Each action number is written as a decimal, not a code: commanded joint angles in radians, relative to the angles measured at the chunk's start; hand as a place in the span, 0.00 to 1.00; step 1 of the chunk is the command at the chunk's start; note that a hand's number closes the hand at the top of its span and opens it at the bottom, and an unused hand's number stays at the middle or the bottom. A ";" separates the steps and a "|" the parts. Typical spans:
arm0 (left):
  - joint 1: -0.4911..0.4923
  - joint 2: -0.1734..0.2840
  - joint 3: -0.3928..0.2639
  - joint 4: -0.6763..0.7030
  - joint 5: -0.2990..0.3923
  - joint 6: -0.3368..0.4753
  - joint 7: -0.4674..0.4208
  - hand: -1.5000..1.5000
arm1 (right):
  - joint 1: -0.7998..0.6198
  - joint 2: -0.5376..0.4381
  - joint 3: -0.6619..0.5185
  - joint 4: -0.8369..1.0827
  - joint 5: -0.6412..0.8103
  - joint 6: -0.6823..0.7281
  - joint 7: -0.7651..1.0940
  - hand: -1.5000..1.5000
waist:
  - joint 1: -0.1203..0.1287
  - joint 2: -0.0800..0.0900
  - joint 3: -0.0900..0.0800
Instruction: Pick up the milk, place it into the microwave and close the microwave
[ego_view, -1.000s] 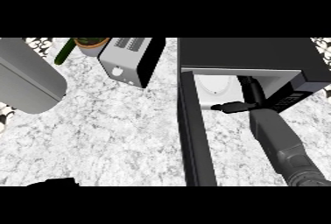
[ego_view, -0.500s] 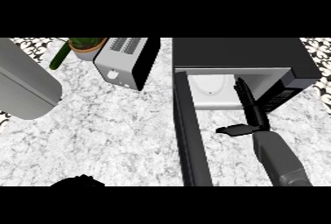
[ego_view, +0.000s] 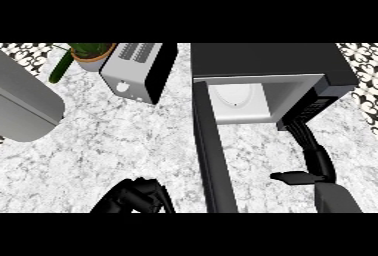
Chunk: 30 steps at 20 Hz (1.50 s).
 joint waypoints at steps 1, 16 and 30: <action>-0.152 0.000 -0.055 0.095 -0.065 0.046 0.034 1.00 | 0.121 -0.059 0.006 -0.135 -0.038 0.120 -0.004 0.00 | -0.009 0.004 0.000; -0.482 0.000 -0.347 0.797 -0.017 0.463 -0.216 1.00 | 0.439 -0.135 0.082 -0.618 -0.185 0.239 0.033 0.00 | -0.027 0.017 0.000; -0.666 0.000 -0.482 1.057 0.338 0.668 -0.382 1.00 | 0.585 -0.220 0.148 -1.022 -0.401 0.327 0.210 0.00 | -0.113 0.028 -0.004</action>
